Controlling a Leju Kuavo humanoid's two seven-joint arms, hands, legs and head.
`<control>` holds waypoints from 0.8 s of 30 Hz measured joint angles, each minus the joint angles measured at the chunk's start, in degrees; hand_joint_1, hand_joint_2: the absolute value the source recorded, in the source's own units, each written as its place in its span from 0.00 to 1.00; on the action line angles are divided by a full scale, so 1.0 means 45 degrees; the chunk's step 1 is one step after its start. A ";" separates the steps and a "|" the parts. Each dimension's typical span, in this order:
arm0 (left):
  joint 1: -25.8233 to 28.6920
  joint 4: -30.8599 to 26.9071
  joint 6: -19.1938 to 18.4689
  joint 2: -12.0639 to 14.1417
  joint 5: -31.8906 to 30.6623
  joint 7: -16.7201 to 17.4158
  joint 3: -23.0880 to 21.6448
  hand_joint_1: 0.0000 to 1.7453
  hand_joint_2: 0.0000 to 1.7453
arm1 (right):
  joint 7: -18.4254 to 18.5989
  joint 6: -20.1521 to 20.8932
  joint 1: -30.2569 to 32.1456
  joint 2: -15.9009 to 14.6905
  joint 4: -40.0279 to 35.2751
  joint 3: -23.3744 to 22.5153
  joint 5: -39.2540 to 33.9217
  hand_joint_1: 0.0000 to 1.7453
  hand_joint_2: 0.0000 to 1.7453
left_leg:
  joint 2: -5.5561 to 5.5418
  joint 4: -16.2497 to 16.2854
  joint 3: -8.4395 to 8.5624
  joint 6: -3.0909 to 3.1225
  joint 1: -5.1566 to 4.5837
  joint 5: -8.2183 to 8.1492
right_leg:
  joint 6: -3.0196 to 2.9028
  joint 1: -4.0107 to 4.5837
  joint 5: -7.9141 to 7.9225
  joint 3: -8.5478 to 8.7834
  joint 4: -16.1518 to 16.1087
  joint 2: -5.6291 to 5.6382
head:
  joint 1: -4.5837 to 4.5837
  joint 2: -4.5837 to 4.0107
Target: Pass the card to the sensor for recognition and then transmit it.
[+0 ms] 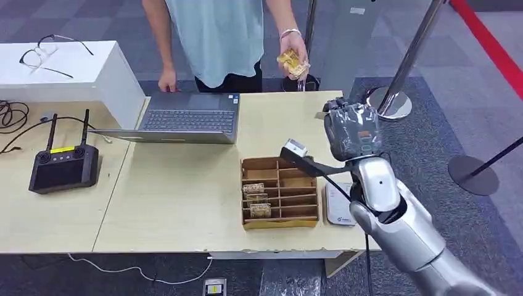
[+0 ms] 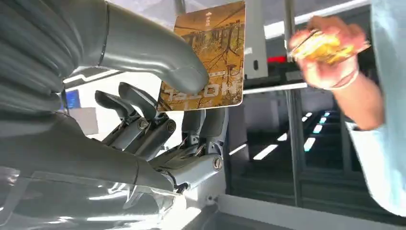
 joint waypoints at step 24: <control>-0.0015 0.0000 -0.0058 -0.0087 -0.0170 -0.0078 -0.0019 0.00 0.00 | -0.0568 0.1108 -0.2299 0.1336 0.1112 0.2084 0.0049 1.00 1.00 | -0.0006 0.0000 -0.0033 0.0000 0.0004 0.0000 | 0.0000 0.0003 -0.0001 -0.0029 0.0003 -0.0002 | 0.0005 0.0000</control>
